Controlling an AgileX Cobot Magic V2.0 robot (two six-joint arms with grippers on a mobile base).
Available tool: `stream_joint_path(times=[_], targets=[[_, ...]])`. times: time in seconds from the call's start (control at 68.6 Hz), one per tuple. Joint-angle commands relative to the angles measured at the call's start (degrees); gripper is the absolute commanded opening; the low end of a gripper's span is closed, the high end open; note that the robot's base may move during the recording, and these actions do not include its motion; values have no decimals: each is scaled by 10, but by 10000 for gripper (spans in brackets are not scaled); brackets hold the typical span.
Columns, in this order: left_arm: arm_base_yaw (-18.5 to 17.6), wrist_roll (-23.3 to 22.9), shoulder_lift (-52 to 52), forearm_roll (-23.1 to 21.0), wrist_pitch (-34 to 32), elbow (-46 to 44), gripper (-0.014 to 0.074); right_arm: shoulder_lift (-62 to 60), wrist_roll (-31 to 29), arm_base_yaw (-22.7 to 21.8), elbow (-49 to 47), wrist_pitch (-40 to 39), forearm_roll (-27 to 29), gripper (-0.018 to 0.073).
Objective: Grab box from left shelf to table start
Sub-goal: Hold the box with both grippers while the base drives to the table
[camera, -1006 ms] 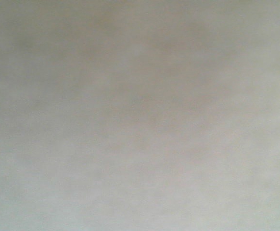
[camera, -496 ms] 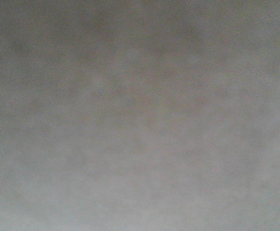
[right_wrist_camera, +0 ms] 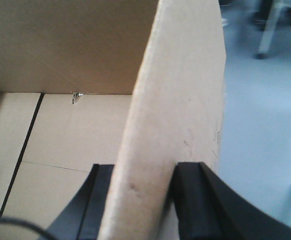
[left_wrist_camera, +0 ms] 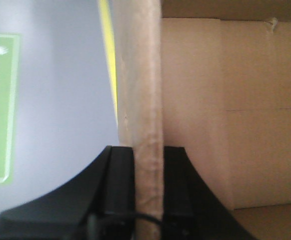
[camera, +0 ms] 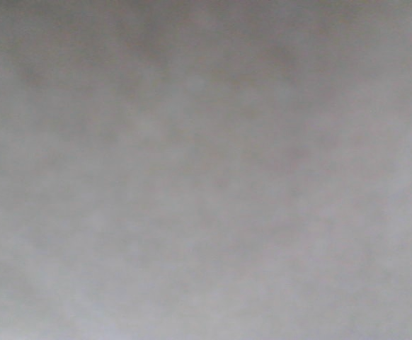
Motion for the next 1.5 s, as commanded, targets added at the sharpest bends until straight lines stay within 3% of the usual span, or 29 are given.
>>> stream_joint_path(times=[0.0,1.488], targets=[[-3,4,4,-5,-66,-18,-92,2,2,-3,-22,-94,-26,57],[-3,4,4,-5,-66,-18,-92,2,2,-3,-22,-94,-26,57]])
